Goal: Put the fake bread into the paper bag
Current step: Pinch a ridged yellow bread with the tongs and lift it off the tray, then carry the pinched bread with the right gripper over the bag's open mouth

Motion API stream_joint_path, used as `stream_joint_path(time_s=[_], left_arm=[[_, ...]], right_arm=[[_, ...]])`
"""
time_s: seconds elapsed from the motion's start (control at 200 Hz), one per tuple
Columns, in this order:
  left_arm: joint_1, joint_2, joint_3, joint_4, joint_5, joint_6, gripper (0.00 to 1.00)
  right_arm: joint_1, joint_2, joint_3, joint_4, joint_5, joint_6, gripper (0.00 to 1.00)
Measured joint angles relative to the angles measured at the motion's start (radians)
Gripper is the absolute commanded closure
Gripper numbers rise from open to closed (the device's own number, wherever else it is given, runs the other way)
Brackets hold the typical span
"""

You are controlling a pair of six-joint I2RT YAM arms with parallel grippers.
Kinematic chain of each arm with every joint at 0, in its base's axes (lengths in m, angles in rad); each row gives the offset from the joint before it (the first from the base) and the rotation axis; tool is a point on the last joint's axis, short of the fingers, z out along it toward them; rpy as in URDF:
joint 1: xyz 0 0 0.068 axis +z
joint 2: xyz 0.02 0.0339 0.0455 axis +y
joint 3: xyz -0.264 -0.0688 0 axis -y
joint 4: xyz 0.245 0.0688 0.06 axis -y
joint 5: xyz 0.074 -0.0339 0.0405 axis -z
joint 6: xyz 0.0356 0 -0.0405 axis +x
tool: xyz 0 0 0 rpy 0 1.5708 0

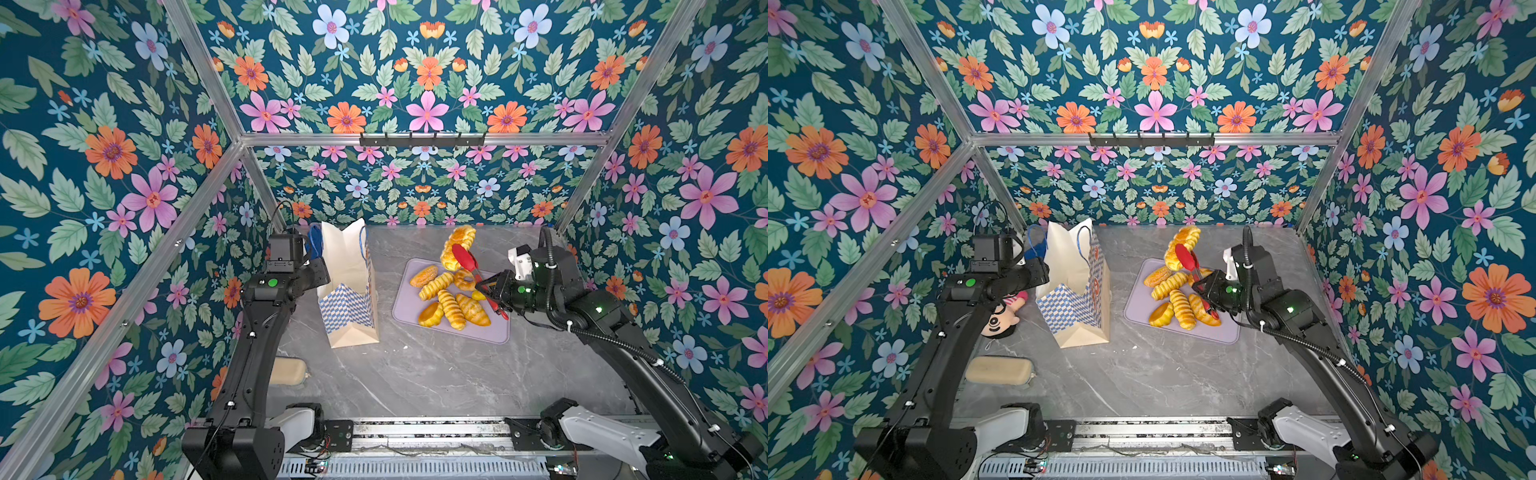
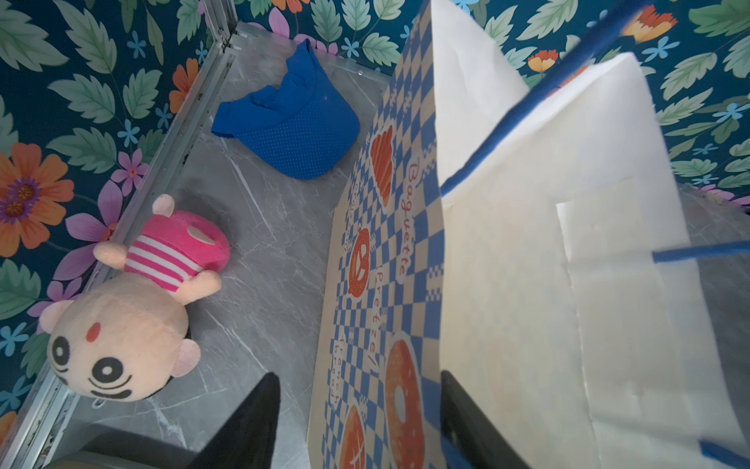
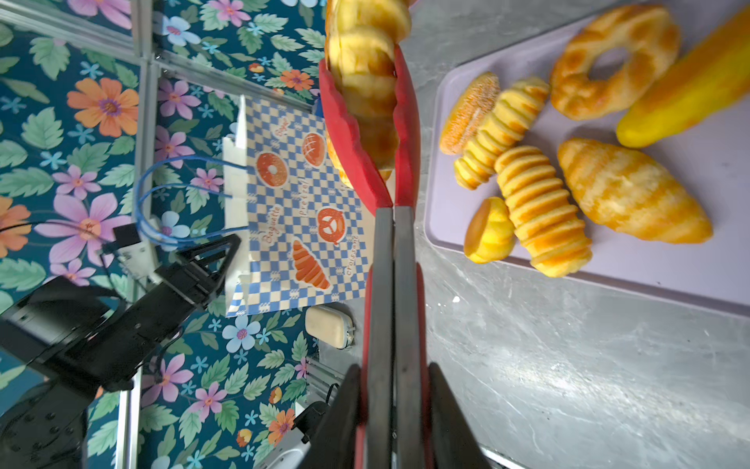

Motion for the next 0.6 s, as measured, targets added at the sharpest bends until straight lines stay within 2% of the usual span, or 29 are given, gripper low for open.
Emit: stream_joint_path(time_s=[0.33,0.6], left_arm=[[0.0,-0.024,-0.016,0.0,0.018,-0.014,0.58],[0.0,-0.037,-0.034,0.002,0.032,-0.019,0.69]], right_arm=[[0.212,0.304,0.494,-0.069,0.045,-0.172,0.76],[0.345,0.537,0.874,-0.145,0.074,-0.259,0.76]])
